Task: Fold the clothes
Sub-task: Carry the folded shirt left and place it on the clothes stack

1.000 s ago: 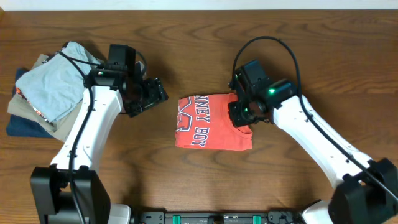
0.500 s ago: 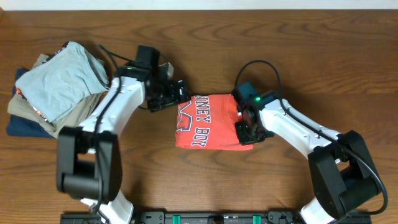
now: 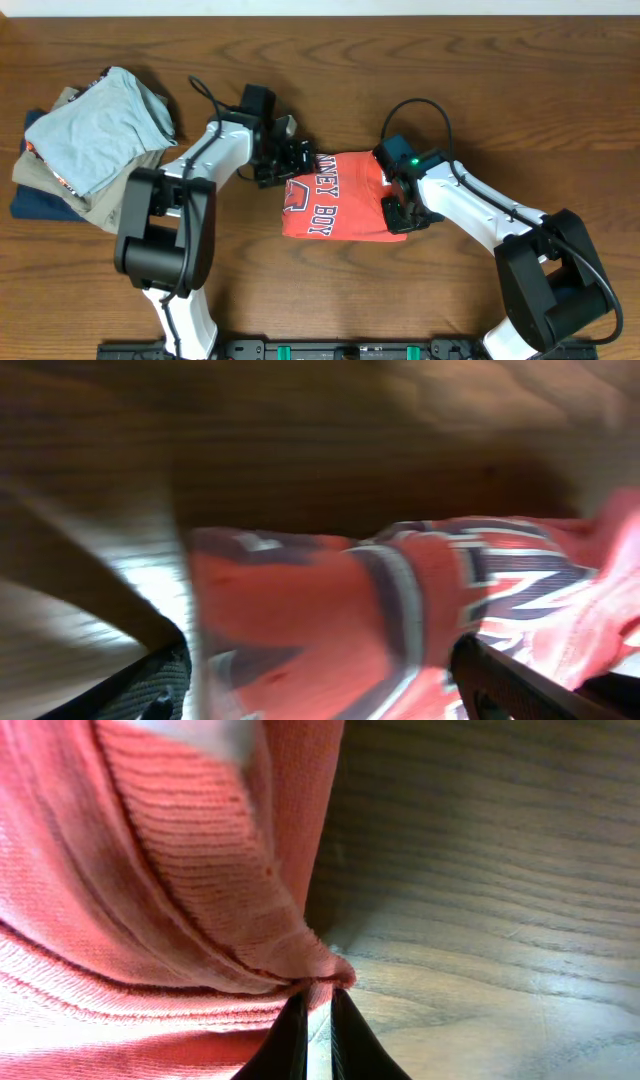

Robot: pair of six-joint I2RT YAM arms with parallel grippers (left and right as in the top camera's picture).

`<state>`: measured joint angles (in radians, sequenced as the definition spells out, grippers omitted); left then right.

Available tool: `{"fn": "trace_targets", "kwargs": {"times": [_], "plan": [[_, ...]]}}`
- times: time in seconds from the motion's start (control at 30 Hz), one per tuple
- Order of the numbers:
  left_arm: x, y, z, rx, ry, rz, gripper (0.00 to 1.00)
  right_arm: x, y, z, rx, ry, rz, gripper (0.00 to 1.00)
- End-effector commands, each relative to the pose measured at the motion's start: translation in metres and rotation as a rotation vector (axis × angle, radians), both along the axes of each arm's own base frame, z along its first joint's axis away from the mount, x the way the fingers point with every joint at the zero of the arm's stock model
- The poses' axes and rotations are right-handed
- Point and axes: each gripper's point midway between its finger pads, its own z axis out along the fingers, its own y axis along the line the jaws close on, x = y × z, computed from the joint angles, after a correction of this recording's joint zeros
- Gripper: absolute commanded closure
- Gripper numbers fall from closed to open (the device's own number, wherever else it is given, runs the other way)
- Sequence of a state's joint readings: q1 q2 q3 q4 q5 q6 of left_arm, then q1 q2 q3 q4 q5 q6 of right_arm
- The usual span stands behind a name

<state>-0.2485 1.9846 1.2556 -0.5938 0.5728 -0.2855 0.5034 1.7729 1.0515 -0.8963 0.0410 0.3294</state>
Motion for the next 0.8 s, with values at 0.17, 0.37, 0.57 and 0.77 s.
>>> {"fn": "trace_targets", "kwargs": {"times": [0.17, 0.37, 0.57, 0.77], "plan": [[-0.013, -0.031, -0.021, -0.006, 0.002, -0.103, 0.94, -0.002, -0.011, -0.003, -0.027, 0.015, -0.034, 0.95], [0.016, 0.021, -0.004, 0.142, -0.054, 0.008, 0.94, -0.002, -0.031, 0.0, -0.04, 0.044, -0.101, 0.99], [0.065, 0.104, 0.07, 0.278, -0.264, 0.215, 0.94, 0.001, -0.058, 0.004, -0.046, 0.065, -0.186, 0.99], [0.103, 0.198, 0.173, 0.41, -0.536, 0.416, 0.94, -0.001, -0.068, 0.004, -0.048, 0.082, -0.2, 0.99]]}}
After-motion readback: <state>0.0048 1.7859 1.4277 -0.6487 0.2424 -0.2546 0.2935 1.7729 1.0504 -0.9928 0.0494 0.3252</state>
